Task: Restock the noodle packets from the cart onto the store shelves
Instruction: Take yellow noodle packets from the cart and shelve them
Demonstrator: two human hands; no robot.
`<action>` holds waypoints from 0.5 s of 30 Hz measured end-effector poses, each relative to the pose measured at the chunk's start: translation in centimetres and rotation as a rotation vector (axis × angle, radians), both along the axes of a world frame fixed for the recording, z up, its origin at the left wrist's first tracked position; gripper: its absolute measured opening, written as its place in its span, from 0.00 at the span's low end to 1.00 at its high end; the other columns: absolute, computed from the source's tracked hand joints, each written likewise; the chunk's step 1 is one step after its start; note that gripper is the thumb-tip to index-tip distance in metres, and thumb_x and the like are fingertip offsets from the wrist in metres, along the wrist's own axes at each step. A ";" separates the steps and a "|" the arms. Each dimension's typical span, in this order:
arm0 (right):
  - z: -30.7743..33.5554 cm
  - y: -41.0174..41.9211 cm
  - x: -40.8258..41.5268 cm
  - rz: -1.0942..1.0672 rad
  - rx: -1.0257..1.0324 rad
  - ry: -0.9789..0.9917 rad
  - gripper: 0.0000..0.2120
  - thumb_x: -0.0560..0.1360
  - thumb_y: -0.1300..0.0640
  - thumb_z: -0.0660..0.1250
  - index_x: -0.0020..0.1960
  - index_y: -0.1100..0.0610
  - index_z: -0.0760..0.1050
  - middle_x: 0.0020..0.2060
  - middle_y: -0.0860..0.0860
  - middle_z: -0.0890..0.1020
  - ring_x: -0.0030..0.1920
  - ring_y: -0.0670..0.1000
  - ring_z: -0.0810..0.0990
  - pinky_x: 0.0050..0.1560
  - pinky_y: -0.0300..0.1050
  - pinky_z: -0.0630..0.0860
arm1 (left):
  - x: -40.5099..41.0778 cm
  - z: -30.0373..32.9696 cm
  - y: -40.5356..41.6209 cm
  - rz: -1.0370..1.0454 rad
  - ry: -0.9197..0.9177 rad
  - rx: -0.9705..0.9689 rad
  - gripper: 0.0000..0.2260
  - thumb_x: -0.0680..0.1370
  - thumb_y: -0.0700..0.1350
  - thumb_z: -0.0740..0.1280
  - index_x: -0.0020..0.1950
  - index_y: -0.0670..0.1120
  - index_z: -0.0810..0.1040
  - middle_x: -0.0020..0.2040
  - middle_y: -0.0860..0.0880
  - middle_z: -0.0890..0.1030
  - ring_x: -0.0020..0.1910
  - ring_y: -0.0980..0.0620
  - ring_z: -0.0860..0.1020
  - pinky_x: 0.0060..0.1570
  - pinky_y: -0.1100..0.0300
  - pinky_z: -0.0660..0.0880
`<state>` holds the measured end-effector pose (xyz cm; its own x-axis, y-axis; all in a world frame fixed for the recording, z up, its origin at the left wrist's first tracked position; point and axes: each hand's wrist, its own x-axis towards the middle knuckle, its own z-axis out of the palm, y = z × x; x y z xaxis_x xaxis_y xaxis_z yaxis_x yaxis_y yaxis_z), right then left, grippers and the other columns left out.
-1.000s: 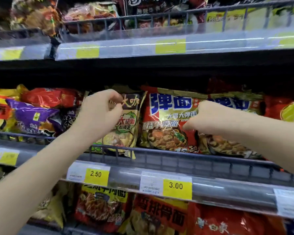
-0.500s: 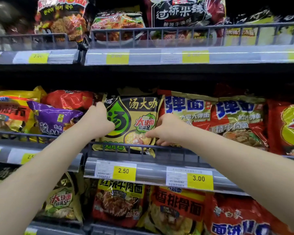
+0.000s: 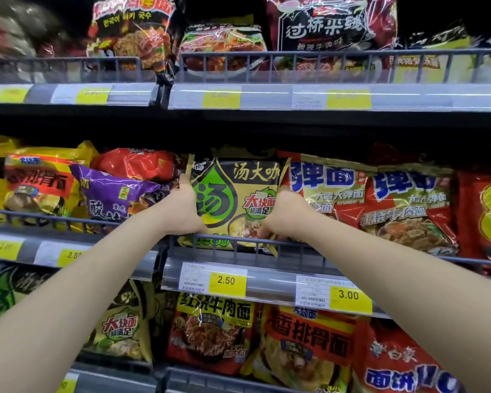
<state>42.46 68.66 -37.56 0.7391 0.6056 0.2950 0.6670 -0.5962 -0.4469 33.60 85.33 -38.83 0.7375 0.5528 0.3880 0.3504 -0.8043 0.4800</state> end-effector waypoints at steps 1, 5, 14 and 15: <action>-0.1 0.2 0.2 -0.019 0.011 -0.024 0.30 0.70 0.58 0.74 0.64 0.66 0.63 0.38 0.54 0.74 0.33 0.49 0.74 0.27 0.38 0.71 | 0.2 -0.1 0.0 0.002 -0.011 0.016 0.59 0.65 0.45 0.78 0.73 0.39 0.31 0.70 0.32 0.63 0.64 0.37 0.71 0.59 0.51 0.72; -0.3 0.9 1.0 -0.066 0.035 -0.092 0.36 0.72 0.58 0.72 0.71 0.65 0.55 0.45 0.55 0.70 0.34 0.48 0.69 0.29 0.37 0.70 | 0.8 -0.3 -0.1 0.010 -0.022 0.089 0.61 0.63 0.47 0.79 0.73 0.38 0.31 0.72 0.31 0.58 0.67 0.37 0.67 0.63 0.51 0.69; -0.7 0.8 0.9 -0.061 0.045 -0.019 0.12 0.76 0.57 0.66 0.40 0.61 0.66 0.34 0.52 0.70 0.29 0.46 0.65 0.26 0.35 0.64 | 0.9 0.3 -1.1 0.038 -0.020 -0.093 0.55 0.68 0.40 0.76 0.73 0.39 0.31 0.68 0.32 0.67 0.62 0.37 0.73 0.58 0.50 0.73; -0.6 0.8 0.6 -0.040 0.060 0.023 0.14 0.77 0.58 0.64 0.36 0.59 0.64 0.31 0.51 0.67 0.29 0.47 0.64 0.27 0.36 0.63 | 0.9 0.4 -1.3 0.036 -0.044 -0.139 0.52 0.69 0.40 0.75 0.74 0.38 0.34 0.67 0.32 0.69 0.60 0.37 0.74 0.56 0.50 0.73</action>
